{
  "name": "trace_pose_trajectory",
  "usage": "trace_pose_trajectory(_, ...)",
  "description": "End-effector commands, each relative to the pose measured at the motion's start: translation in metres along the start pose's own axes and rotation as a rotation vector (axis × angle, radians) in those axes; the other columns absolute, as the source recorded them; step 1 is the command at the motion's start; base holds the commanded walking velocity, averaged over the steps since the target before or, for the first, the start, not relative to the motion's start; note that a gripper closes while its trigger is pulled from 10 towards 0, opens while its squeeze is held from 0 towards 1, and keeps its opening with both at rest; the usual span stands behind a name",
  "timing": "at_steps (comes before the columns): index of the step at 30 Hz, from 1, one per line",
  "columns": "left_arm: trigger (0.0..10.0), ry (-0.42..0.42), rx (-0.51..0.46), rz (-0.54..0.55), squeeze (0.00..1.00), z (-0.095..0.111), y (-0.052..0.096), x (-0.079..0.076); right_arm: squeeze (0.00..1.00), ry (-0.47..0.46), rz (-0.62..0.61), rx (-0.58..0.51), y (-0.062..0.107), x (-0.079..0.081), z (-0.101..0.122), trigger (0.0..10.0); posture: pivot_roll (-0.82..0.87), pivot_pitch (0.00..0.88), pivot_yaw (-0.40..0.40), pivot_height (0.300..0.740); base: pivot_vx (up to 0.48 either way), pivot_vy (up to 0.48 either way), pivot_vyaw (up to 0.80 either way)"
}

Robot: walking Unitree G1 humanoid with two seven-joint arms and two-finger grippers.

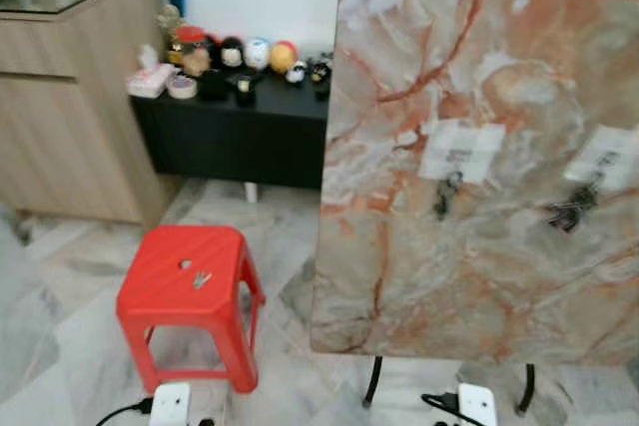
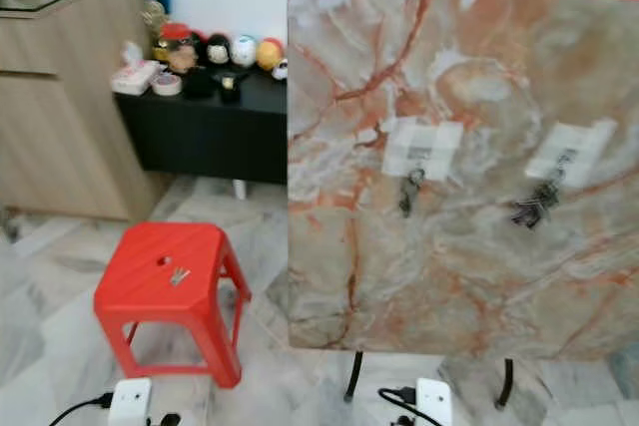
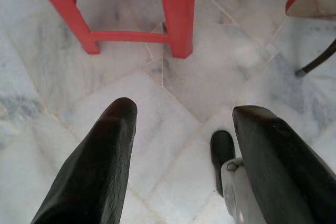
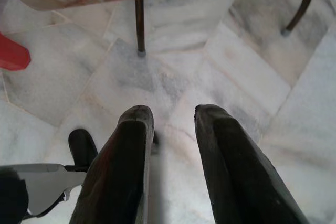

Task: Hang keys on a hook

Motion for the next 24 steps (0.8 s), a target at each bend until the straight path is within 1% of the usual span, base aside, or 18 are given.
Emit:
trace_pose_trajectory(1,10.0,0.013,0.017,-0.002,0.00,-0.0048,0.0006,-0.0041,0.00,0.007,-0.015,0.006,0.0008,-0.0073,-0.0019,10.0,0.07,0.000,-0.033,0.740,0.000,0.337,0.00)
trace_pose_trajectory(24,10.0,0.018,-0.003,-0.001,0.00,-0.0001,-0.0002,-0.0029,0.00,0.010,-0.018,0.004,0.0008,-0.0085,-0.0009,10.0,0.07,0.000,-0.034,0.740,0.000,0.337,0.00)
Point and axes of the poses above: a point about 5 cm out from each wrist's last joint towards the gripper, its own y axis pointing back from the gripper into the wrist, its own z axis along the axis of the wrist's last joint, x = y × z, the point moved 2 cm from there along -y, pointing out of the wrist towards the gripper, and after that the axes turned 5 degrees about y, right-handed, at the moved point
